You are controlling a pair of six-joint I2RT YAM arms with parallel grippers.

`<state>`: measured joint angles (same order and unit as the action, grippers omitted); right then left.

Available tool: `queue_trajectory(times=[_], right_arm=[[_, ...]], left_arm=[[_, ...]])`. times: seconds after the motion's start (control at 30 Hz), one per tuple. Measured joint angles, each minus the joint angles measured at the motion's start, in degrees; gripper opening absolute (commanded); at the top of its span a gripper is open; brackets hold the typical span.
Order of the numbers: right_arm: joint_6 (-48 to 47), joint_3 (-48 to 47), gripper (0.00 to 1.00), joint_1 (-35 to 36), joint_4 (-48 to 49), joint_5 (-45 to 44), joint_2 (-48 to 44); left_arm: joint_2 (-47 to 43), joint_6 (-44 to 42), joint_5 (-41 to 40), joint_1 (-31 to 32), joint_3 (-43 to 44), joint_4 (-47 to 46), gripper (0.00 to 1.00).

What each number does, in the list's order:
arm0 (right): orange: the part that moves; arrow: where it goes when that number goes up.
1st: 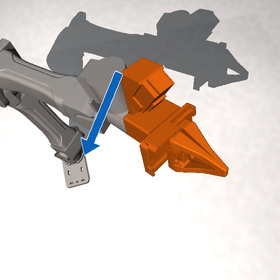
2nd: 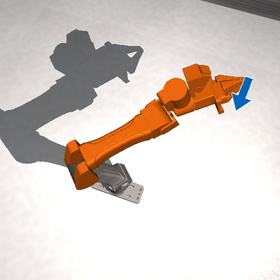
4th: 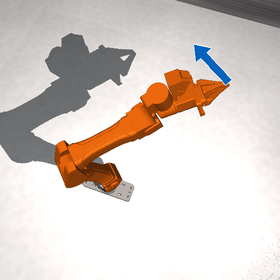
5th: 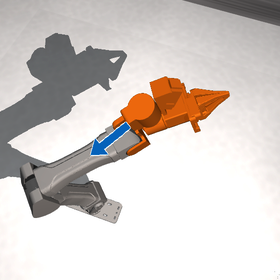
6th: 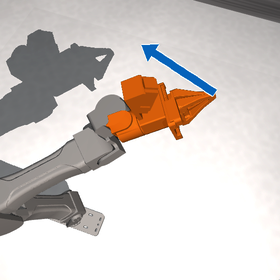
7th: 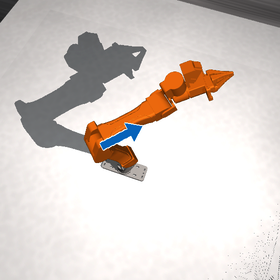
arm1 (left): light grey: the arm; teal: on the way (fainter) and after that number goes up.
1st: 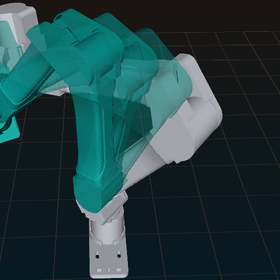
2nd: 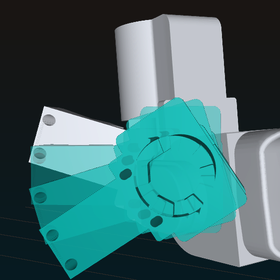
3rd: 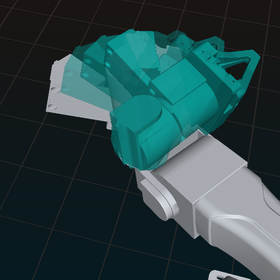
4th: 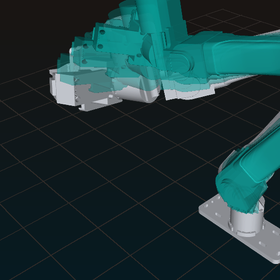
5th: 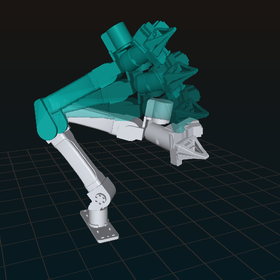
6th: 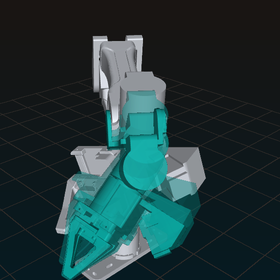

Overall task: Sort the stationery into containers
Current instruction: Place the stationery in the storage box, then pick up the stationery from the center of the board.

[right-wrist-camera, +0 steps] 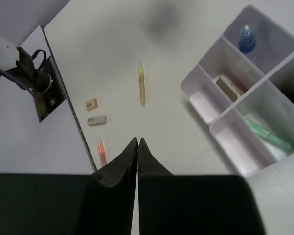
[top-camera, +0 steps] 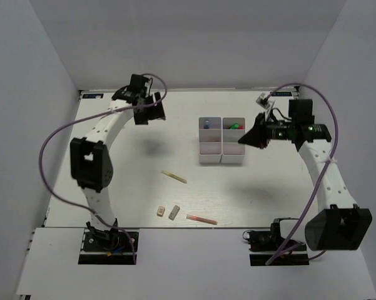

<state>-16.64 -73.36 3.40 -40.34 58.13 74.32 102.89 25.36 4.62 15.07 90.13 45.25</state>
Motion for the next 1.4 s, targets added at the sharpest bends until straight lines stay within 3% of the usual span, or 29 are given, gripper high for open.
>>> queue_trajectory(times=[0.17, 0.23, 0.67, 0.93, 1.4], right_arm=[[2.75, 14.34, 0.00, -0.42, -1.57, -6.69, -10.14], [3.72, 17.99, 0.00, -0.44, -1.90, -7.65, -13.20], [4.33, 19.61, 0.00, -0.42, -1.57, -8.90, -13.84], [4.46, 19.61, 0.00, -0.42, -1.57, -8.72, -13.38], [4.46, 19.61, 0.00, -0.44, -1.66, -9.40, -11.39]], left_arm=[[22.64, -0.50, -5.53, 2.29, 30.71, 5.07, 0.82], [28.17, -0.76, -7.74, 2.69, 35.93, 3.82, 0.80], [31.91, -7.56, -23.74, 5.95, 30.73, -13.18, 0.79], [34.64, -7.28, -25.77, 6.10, 30.58, -17.81, 0.74], [40.61, -4.76, -26.25, 2.82, 31.17, -16.50, 0.73]])
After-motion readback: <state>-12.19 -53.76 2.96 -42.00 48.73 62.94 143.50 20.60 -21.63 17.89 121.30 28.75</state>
